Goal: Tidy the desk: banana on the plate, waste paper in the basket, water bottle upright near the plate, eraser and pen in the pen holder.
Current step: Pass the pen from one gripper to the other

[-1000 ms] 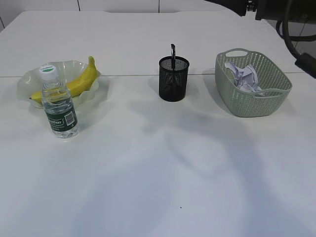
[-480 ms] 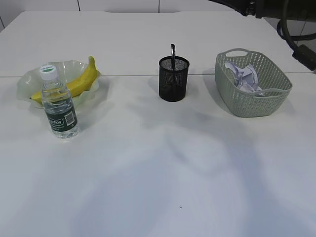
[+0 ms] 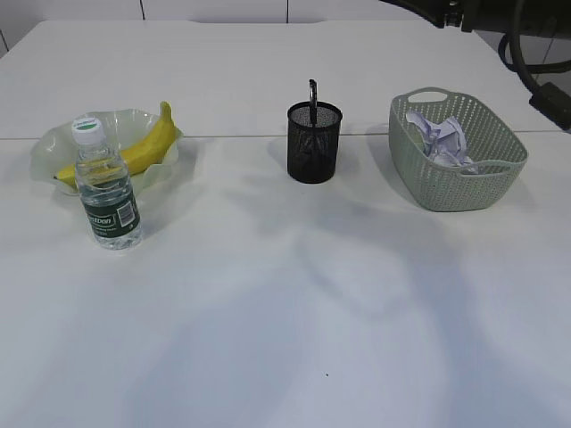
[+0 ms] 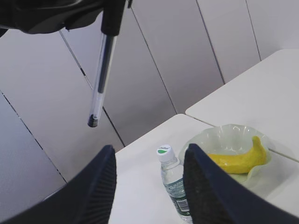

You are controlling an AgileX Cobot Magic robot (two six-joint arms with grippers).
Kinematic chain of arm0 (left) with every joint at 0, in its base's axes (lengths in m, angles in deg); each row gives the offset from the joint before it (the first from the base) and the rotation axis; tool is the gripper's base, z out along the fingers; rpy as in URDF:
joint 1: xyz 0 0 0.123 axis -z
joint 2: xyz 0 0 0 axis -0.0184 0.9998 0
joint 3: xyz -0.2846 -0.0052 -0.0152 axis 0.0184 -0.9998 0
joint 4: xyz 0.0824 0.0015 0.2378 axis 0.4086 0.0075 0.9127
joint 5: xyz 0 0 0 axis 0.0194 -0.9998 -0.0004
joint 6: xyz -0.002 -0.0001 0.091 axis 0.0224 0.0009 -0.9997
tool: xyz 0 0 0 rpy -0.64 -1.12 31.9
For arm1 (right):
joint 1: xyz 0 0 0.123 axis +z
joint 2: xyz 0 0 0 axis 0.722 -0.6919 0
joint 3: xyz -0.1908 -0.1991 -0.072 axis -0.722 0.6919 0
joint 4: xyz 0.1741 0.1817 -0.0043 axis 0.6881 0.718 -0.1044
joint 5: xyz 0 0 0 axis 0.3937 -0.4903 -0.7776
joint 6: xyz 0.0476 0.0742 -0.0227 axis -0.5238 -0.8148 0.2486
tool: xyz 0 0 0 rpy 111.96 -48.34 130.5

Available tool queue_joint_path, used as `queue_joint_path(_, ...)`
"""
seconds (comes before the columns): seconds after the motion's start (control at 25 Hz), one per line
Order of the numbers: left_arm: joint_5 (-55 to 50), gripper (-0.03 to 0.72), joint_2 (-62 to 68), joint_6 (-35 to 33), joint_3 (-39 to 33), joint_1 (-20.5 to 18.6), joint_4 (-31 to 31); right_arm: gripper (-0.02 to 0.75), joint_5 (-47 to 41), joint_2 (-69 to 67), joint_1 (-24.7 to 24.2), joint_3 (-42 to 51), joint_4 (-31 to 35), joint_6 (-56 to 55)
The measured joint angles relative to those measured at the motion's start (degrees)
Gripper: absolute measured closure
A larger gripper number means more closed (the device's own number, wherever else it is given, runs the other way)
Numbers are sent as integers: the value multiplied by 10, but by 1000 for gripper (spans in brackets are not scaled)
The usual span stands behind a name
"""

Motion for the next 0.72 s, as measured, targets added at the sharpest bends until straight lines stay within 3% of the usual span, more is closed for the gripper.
queue_joint_path(0.72, -26, 659, 0, -17, 0, -27, -40, 384, 3, 0, 0, -45, -2, 0)
